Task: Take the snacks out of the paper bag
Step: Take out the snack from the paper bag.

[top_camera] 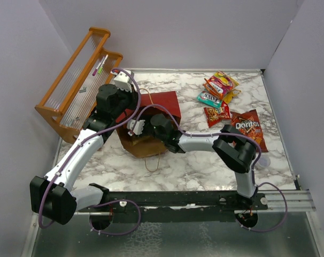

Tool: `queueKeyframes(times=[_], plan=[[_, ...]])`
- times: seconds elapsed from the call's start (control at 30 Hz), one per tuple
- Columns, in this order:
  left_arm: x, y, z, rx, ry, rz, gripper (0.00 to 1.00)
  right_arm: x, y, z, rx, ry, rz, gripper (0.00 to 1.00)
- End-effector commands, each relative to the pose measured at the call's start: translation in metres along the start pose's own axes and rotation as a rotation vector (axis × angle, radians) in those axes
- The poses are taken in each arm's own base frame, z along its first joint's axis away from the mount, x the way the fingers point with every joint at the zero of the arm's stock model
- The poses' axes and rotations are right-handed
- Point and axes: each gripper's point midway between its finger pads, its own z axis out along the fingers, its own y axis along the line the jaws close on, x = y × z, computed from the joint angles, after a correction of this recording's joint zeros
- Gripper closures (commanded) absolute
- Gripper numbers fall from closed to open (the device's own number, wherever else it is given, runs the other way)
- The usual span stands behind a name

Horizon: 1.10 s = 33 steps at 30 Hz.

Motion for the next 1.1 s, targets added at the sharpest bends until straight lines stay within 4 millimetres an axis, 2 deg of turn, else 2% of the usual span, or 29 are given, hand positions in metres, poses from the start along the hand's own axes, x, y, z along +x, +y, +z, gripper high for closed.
queueKeyframes(times=[0.0, 0.1, 0.3, 0.43, 0.53, 0.63, 0.77, 0.9, 1.0, 1.07], plan=[[-0.022, 0.000, -0.006, -0.005, -0.068, 0.012, 1.00, 0.007, -0.012, 0.021, 0.005, -0.010, -0.039, 0.54], [-0.021, 0.000, -0.005, -0.003, -0.065, 0.010, 1.00, 0.021, -0.009, 0.027, -0.002, 0.010, -0.063, 0.54], [-0.022, -0.002, -0.005, 0.003, -0.065, 0.008, 1.00, 0.029, 0.004, 0.034, -0.066, 0.008, -0.067, 0.53], [-0.021, -0.001, -0.005, 0.001, -0.064, 0.008, 1.00, 0.032, 0.019, 0.037, -0.140, 0.013, -0.057, 0.48], [-0.023, -0.001, -0.006, 0.003, -0.067, 0.008, 1.00, 0.036, 0.026, 0.038, -0.166, 0.017, -0.060, 0.40], [-0.022, -0.003, -0.005, 0.008, -0.064, 0.004, 1.00, 0.047, 0.025, 0.045, -0.156, 0.042, -0.048, 0.34], [-0.022, -0.003, -0.005, 0.011, -0.067, 0.002, 1.00, 0.060, 0.018, 0.057, -0.133, 0.081, -0.028, 0.33], [-0.022, -0.003, -0.005, 0.012, -0.067, 0.001, 1.00, 0.062, 0.008, 0.066, -0.090, 0.086, -0.052, 0.29], [-0.022, -0.004, -0.005, 0.013, -0.068, 0.001, 1.00, 0.069, 0.004, 0.073, -0.071, 0.102, -0.064, 0.30], [-0.022, -0.003, -0.005, 0.012, -0.068, 0.001, 1.00, 0.070, -0.003, 0.073, -0.033, 0.112, -0.071, 0.34]])
